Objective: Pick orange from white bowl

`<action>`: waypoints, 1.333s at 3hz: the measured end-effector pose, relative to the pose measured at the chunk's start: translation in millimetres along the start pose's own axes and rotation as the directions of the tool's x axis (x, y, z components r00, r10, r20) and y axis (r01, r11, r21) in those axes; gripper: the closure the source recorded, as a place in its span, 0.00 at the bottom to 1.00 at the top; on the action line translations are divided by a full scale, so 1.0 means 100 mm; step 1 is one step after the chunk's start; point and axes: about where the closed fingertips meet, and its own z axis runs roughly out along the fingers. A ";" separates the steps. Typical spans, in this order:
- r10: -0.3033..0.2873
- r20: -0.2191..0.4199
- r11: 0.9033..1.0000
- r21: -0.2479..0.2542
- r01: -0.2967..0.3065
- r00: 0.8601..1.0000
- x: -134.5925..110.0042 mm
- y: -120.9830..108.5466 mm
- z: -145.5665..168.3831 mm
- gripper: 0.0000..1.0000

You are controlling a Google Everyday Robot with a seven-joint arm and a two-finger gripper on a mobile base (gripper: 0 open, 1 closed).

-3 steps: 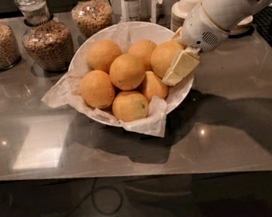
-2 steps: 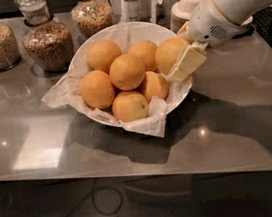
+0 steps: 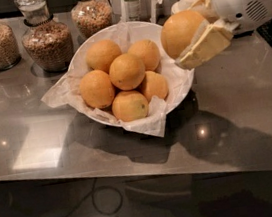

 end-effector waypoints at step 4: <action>-0.175 0.389 0.924 -0.253 0.288 0.904 -0.70 0.89 -0.15 1.00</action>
Offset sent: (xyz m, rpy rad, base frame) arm -0.1172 0.0577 0.0653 0.2988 -0.1547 0.5264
